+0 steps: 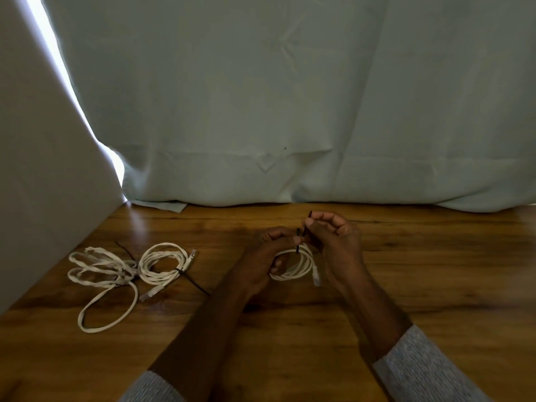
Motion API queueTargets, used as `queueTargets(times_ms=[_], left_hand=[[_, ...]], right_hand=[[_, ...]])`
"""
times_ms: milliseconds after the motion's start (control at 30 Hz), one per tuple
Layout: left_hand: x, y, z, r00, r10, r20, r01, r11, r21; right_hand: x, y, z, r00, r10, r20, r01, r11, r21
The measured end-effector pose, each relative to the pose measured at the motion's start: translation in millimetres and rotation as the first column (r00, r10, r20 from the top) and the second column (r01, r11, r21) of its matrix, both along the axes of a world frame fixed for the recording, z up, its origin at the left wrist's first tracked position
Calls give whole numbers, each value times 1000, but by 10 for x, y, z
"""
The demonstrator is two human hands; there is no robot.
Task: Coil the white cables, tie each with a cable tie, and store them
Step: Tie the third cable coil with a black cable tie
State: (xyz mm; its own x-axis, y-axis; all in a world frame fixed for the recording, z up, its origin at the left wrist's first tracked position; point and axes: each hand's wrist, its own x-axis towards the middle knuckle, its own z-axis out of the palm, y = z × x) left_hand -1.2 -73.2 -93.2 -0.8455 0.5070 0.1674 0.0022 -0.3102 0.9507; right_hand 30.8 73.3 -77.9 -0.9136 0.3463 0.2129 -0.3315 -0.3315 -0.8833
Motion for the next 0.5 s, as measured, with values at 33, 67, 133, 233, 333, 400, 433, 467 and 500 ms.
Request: queueTargets(times_ms=[33,67,133,233,333,400,433,467,500], left_hand=[[-5,-2,2,1000,-3,3,3,1000,6],[-10,-5,6,1000,-5,7,5,1000,11],[-21,-14,14,1000,-5,14,5,1000,17],[-23,-33,23,1000,0,1,0,1000,10],[-36,-36,10,1000,1,-3,-1,1000,9],[-45,-24,-12,1000,11,-7,-11,1000,4],[-37,-18,-8,1000,22,-8,-22,1000,-8],[-33,-13,-7,999,41,-6,-41,999,-18],[-24,-10,2,998,61,-7,-61,998,-23]], right_hand=[[-2,4,-15,1000,15,-5,-15,998,55],[-1,10,-28,999,37,-9,-36,995,96],[18,24,-44,995,99,-9,-97,985,143],[26,49,-56,986,165,-4,-163,978,131],[24,67,-68,983,182,-10,-178,971,160],[27,68,-74,982,186,-13,-181,967,181],[27,69,-80,983,185,-17,-178,964,196],[24,69,-82,983,183,-22,-175,961,214],[19,69,-87,984,177,-28,-166,959,230]])
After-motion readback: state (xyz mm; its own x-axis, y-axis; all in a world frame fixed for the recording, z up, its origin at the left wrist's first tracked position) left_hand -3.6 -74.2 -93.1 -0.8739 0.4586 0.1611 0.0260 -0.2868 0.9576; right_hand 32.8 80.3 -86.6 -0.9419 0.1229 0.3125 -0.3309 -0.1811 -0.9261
